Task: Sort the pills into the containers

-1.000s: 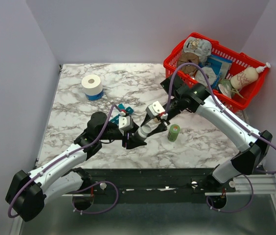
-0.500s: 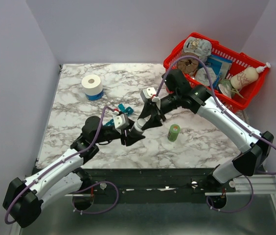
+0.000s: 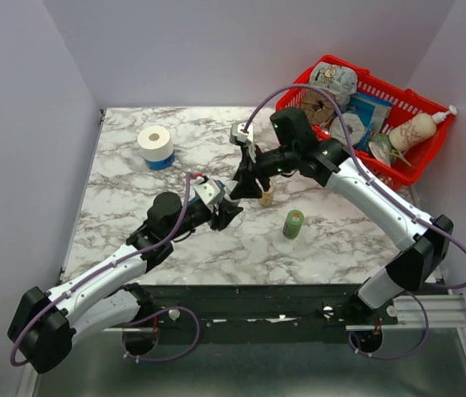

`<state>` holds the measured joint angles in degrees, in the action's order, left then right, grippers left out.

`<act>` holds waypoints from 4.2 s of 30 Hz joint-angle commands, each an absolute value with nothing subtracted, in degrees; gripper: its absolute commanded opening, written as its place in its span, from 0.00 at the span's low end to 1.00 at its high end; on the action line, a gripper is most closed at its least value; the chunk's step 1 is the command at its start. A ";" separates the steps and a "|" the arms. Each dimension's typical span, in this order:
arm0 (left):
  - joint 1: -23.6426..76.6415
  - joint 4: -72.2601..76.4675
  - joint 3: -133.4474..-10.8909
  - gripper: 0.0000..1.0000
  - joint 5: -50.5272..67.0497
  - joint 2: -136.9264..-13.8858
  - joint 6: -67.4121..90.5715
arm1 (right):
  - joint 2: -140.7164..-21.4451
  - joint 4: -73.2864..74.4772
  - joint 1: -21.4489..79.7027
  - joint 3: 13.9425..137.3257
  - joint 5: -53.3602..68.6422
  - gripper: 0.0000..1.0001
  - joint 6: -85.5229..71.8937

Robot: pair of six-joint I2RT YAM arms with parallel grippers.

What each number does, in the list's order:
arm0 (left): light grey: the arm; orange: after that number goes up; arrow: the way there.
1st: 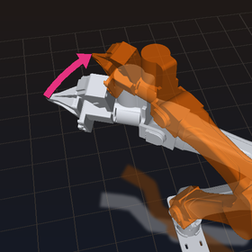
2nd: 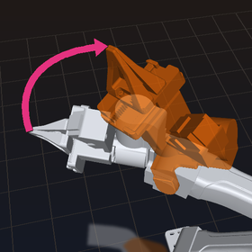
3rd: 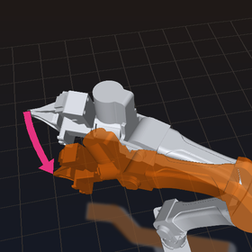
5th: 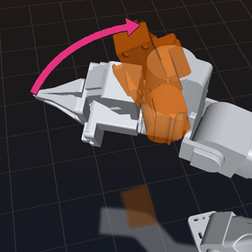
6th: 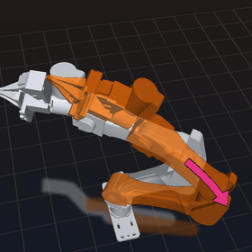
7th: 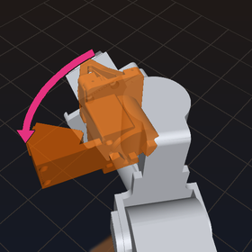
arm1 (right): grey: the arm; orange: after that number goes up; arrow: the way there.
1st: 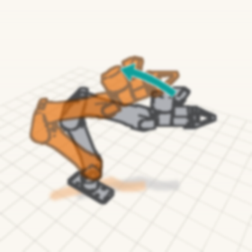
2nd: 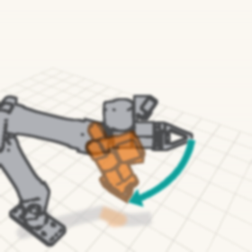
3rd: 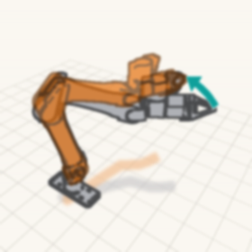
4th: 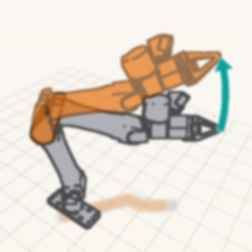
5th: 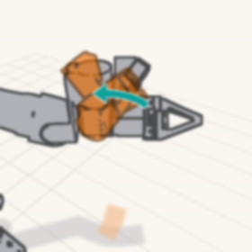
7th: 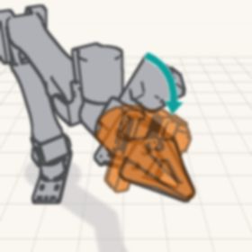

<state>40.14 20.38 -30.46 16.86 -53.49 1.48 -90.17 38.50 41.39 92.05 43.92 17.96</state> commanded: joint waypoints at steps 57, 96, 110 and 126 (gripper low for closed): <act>37.52 42.53 -31.99 0.00 14.79 -54.49 9.22 | -89.56 42.90 42.54 86.67 38.69 0.34 15.75; 35.42 26.54 -35.59 0.00 59.41 -60.12 3.25 | -87.27 77.35 39.99 97.29 67.50 0.86 81.92; 35.42 32.05 -33.94 0.00 47.56 -57.75 5.08 | -87.10 62.26 41.04 91.85 64.69 0.49 56.54; 41.13 36.92 -33.05 0.00 13.26 -58.27 2.82 | -87.45 39.19 41.13 85.14 45.95 0.54 17.12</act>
<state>41.15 24.18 -29.43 19.51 -58.74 3.38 -85.43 33.95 39.51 82.96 43.90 19.77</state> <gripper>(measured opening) 0.601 0.500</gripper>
